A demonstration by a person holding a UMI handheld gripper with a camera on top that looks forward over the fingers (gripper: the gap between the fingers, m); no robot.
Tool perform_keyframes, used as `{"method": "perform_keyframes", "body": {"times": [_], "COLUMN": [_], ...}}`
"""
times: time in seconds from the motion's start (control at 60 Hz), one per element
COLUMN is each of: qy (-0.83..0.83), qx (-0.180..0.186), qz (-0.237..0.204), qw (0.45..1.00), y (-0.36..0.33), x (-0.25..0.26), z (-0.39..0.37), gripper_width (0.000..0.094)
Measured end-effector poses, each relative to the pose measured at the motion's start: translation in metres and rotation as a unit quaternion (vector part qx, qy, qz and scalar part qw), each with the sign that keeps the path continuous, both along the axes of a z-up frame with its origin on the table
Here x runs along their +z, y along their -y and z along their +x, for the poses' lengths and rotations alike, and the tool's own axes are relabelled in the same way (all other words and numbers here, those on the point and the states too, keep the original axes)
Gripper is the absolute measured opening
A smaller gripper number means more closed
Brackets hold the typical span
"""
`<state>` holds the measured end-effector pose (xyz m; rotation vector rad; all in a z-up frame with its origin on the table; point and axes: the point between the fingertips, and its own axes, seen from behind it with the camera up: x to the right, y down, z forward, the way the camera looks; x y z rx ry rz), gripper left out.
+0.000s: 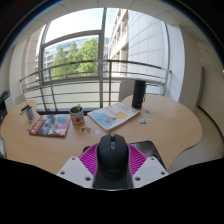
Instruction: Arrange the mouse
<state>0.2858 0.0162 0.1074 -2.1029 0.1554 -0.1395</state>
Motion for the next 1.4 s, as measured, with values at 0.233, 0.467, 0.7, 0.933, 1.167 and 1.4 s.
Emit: {"method": "perform_keyframes", "body": {"times": [0.233,0.467,0.7,0.933,1.167,1.4], "qy": [-0.013,-0.006,0.029,0.047,0.066,0.067], "qx": [0.018,0.009,-0.029,-0.037,-0.012,-0.019], "qz": [-0.096,-0.097,-0.080,-0.075,-0.061,-0.062], "qw": [0.995,0.995,0.996,0.995,0.996,0.996], "y": [0.025,0.043,0.121,0.211,0.263,0.289], "x": [-0.108,-0.100,-0.021,0.040,0.076,0.088], "z": [0.042,0.048,0.038,-0.012,-0.063,-0.074], "gripper_width": [0.0481,0.0830,0.0846,0.0844,0.0846,0.0847]}}
